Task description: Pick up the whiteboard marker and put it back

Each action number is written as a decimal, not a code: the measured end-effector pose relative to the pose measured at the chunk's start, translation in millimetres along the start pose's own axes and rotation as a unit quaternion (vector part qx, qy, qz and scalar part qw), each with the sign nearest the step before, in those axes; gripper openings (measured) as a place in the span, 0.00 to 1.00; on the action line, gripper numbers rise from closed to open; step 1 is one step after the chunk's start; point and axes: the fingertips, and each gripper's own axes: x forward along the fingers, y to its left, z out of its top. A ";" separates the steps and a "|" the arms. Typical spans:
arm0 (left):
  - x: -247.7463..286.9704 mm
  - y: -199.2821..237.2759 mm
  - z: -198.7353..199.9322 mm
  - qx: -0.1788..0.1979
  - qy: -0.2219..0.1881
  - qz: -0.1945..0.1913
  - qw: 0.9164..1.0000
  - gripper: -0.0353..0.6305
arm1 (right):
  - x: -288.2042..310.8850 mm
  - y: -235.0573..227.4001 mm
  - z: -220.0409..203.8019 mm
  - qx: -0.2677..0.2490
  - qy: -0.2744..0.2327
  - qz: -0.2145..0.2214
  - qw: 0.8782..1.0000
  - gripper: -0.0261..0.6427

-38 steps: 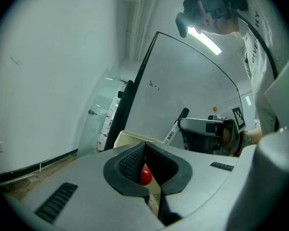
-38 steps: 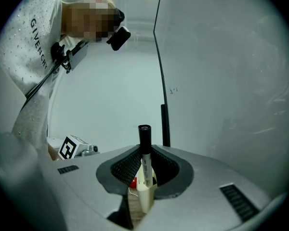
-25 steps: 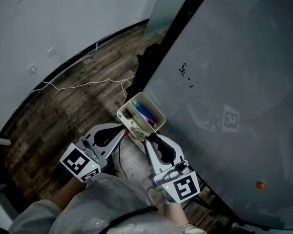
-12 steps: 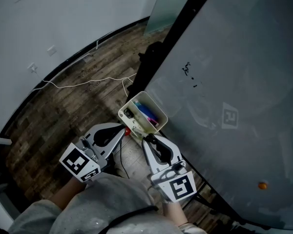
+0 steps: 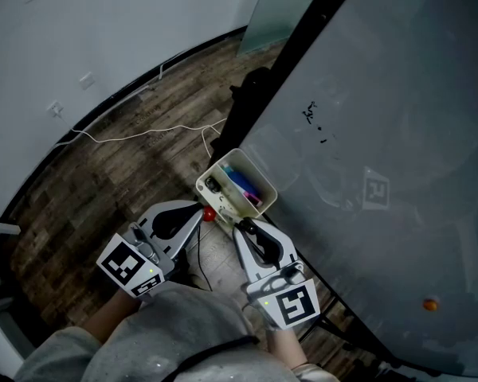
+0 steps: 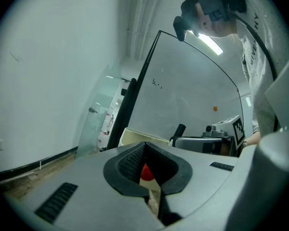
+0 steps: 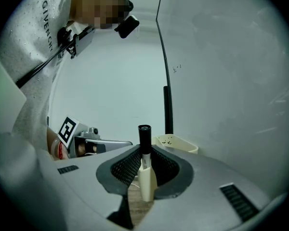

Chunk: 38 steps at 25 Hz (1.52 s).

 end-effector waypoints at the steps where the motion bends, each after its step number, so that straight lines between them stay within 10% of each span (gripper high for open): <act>1: 0.2 0.2 -0.1 0.000 -0.001 0.000 1.000 0.08 | 0.3 0.0 -0.5 -0.003 0.001 0.000 1.000 0.15; 38: 0.8 -11.2 -5.6 -0.004 -0.001 0.004 1.000 0.08 | -16.3 6.4 -15.3 -0.031 0.008 0.022 0.999 0.15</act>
